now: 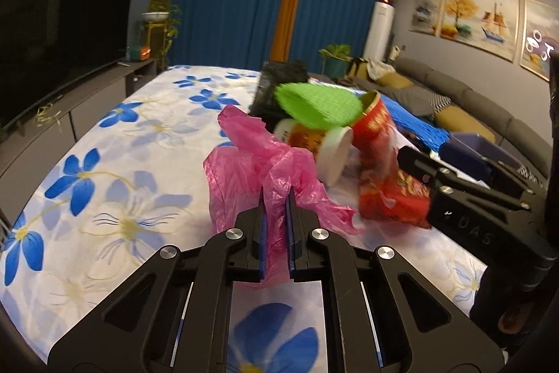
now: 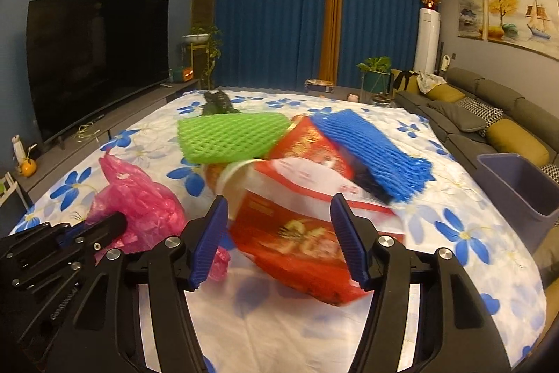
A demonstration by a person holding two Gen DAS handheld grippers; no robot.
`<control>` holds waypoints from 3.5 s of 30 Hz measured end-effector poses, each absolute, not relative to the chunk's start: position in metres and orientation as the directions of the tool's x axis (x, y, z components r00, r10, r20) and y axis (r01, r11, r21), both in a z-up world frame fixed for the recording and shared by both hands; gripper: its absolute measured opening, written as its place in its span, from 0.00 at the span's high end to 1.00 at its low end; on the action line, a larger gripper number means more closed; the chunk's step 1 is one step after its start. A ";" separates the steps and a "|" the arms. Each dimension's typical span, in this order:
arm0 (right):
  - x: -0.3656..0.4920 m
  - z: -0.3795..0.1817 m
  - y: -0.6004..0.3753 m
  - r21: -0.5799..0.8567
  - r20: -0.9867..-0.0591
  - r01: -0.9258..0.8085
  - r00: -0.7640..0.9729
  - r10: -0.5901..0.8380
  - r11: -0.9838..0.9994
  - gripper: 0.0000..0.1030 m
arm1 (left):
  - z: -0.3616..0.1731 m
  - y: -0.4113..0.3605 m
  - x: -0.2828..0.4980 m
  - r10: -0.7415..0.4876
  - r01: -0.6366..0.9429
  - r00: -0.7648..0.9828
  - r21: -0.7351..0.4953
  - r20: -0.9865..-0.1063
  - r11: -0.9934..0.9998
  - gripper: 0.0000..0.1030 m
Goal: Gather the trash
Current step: 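Grasp the pink plastic bag with the left tool while the right tool grasps the red snack bag, then carry the pink bag and red snack bag together over the grey bin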
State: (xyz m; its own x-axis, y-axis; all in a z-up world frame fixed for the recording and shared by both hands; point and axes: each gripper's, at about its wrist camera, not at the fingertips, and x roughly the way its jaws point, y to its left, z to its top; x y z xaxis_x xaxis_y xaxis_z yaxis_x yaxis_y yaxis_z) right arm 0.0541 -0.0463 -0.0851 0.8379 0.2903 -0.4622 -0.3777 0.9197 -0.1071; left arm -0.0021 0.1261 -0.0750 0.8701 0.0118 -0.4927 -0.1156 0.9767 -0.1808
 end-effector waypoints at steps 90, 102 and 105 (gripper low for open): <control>0.106 0.015 -0.347 -0.066 -0.162 0.107 0.980 -0.116 0.992 0.98 | 0.025 -0.165 0.158 -0.423 0.425 0.860 -0.059 -0.286 0.903 0.92; 0.142 0.005 -0.394 -0.054 -0.212 0.190 0.957 -0.197 0.980 0.98 | -0.007 -0.240 0.226 -0.521 0.523 0.783 -0.093 -0.341 0.847 0.92; 0.153 0.002 -0.406 -0.048 -0.230 0.204 0.950 -0.210 0.978 0.98 | -0.016 -0.248 0.232 -0.541 0.547 0.764 -0.093 -0.350 0.832 0.92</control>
State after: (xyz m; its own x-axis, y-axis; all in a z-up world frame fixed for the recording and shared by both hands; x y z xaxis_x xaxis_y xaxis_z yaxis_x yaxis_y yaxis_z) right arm 0.1525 -0.4056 0.0018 0.9504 -0.2097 -0.2296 0.2042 0.9778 -0.0476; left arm 0.2317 -0.2485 -0.0156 0.7644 -0.5414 -0.3500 0.5469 0.8320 -0.0926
